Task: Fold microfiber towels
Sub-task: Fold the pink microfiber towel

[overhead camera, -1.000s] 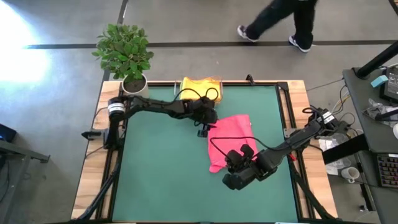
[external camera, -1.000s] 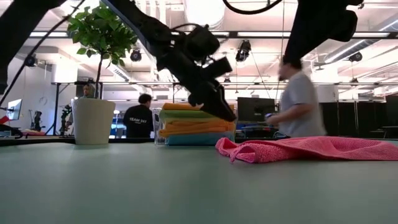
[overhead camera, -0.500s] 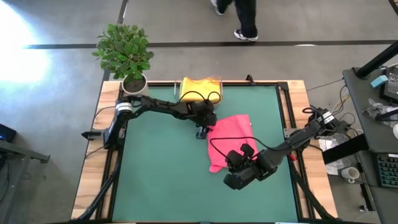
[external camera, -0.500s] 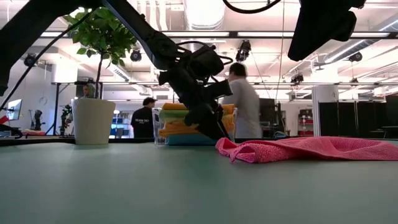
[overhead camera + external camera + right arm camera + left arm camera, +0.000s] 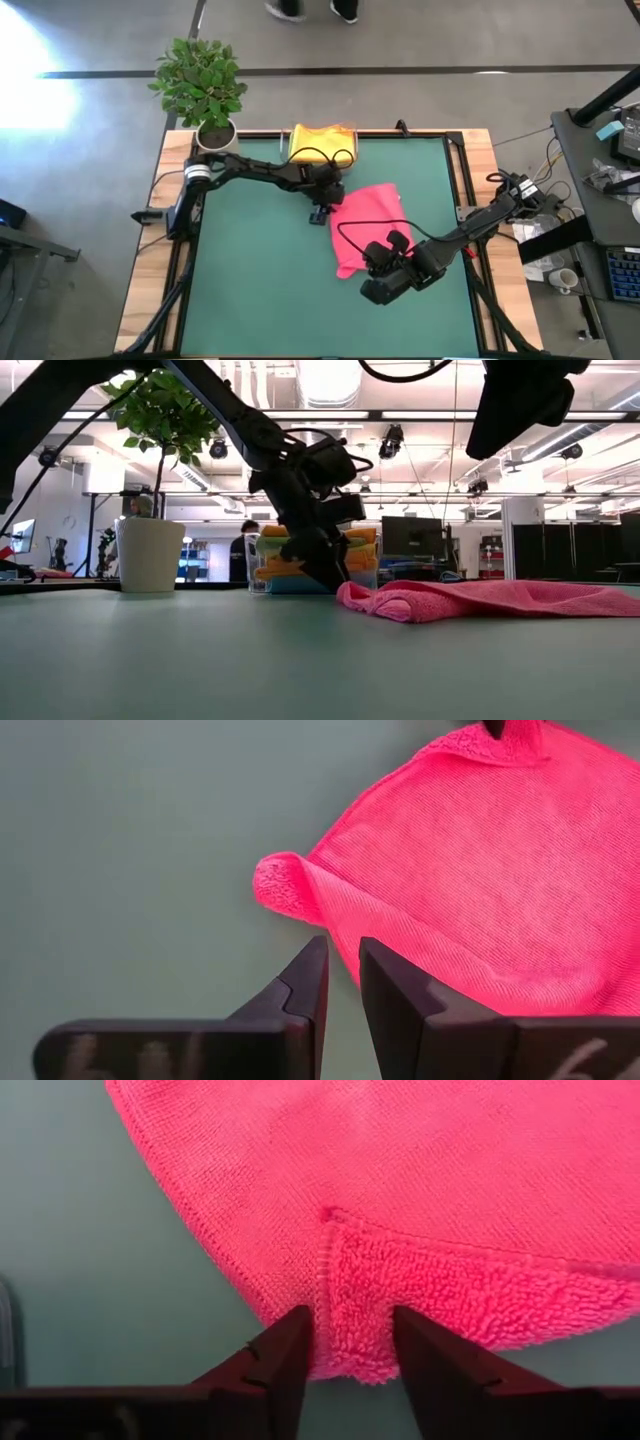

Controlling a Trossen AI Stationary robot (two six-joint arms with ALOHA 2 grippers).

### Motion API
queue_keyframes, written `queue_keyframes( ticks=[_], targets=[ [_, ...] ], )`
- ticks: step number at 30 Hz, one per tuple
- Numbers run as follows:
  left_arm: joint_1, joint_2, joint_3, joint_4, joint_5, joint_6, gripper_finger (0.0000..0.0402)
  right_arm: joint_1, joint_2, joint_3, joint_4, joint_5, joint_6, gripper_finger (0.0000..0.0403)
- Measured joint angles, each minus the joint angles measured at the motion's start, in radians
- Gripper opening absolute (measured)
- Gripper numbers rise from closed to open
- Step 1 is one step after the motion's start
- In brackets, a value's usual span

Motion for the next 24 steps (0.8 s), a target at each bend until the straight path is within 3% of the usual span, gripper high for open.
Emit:
queue_keyframes(
  ticks=[9, 18, 24],
  targets=[
    [0.000, -0.103, -0.019, -0.138, -0.004, 0.004, 0.0012, 0.000, -0.001, 0.000, -0.028, 0.000, 0.012, 0.0054],
    [0.000, -0.295, -0.065, -0.240, -0.011, -0.002, 0.0010, -0.002, -0.028, 0.000, -0.189, 0.004, 0.079, 0.0054],
    [-0.001, -0.448, -0.153, -0.256, -0.011, -0.114, 0.0010, -0.002, -0.071, -0.035, -0.200, 0.033, 0.049, 0.0054]
  ],
)
